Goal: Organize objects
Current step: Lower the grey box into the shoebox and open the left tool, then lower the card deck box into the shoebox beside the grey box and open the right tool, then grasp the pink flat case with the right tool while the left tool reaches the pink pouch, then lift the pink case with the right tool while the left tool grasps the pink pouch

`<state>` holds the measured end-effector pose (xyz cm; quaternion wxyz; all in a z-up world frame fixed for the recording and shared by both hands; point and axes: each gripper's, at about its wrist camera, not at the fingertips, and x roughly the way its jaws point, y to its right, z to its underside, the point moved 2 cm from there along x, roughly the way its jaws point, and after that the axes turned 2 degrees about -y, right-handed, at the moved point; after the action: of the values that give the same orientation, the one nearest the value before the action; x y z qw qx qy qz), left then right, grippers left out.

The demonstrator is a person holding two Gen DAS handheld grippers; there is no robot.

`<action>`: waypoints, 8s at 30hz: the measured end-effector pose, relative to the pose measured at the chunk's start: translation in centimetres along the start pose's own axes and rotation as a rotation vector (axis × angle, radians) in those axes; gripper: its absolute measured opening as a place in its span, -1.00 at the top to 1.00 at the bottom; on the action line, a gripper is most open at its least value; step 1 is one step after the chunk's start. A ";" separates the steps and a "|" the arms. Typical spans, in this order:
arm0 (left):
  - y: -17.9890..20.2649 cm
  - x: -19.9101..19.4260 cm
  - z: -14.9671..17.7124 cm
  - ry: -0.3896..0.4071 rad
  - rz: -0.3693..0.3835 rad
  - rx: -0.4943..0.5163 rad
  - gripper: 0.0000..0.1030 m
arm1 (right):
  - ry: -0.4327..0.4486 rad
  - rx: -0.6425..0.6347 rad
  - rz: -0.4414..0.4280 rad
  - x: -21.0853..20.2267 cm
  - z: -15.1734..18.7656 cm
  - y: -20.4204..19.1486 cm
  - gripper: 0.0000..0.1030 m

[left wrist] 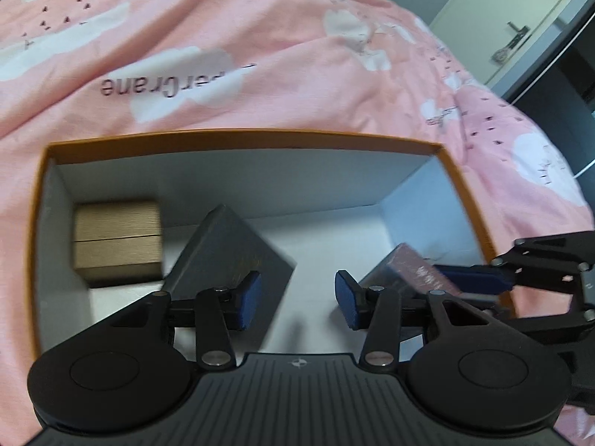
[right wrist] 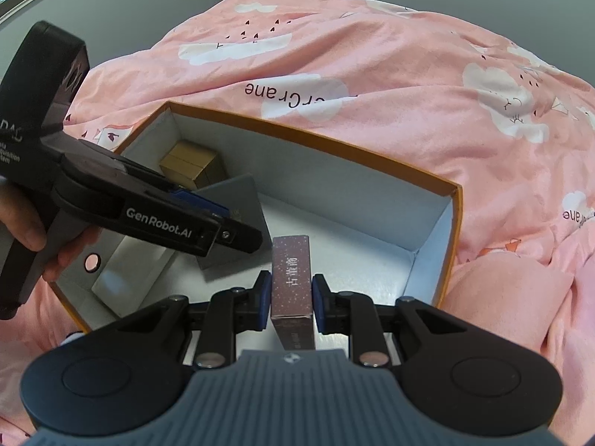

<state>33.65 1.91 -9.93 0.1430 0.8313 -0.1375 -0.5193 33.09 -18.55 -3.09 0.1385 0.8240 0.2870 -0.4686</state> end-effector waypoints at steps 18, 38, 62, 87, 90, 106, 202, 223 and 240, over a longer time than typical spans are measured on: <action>1.3 1.6 2.5 -0.180 -0.251 0.334 -0.27 | 0.000 0.013 -0.012 1.8 -1.9 0.4 0.53; -0.8 0.2 0.8 -0.041 -0.240 0.369 0.07 | 0.009 0.002 0.004 2.8 -3.5 0.9 0.53; 1.9 4.3 1.6 -0.177 -0.422 0.475 -0.15 | -0.043 0.107 -0.141 3.3 -3.2 0.8 0.53; 3.7 3.5 2.2 -0.093 -0.330 0.299 -0.01 | -0.034 -1.029 0.023 4.3 1.9 -5.7 0.48; 4.2 3.8 2.7 -0.099 -0.327 0.295 -0.01 | -0.078 -1.091 0.027 5.0 2.7 -6.3 0.44; 3.5 3.1 3.1 -0.089 -0.292 0.271 -0.01 | -0.171 -0.803 -0.005 7.2 0.1 -3.8 -0.33; 8.6 -6.7 17.7 -0.021 0.098 0.003 -0.26 | 0.093 0.358 -0.015 -12.5 18.5 -2.8 0.73; 11.2 2.7 16.1 -0.249 -0.040 0.030 -0.37 | -0.002 0.519 -0.084 -5.9 21.9 3.9 0.52; 9.7 3.0 17.3 -0.189 -0.006 -0.064 0.35 | 0.008 0.535 -0.122 -5.5 22.4 3.6 0.57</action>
<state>18.51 -9.82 -15.95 0.1544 0.7741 -0.1311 -0.5998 17.55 -34.42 -10.25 -0.1135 0.8144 0.2026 -0.5319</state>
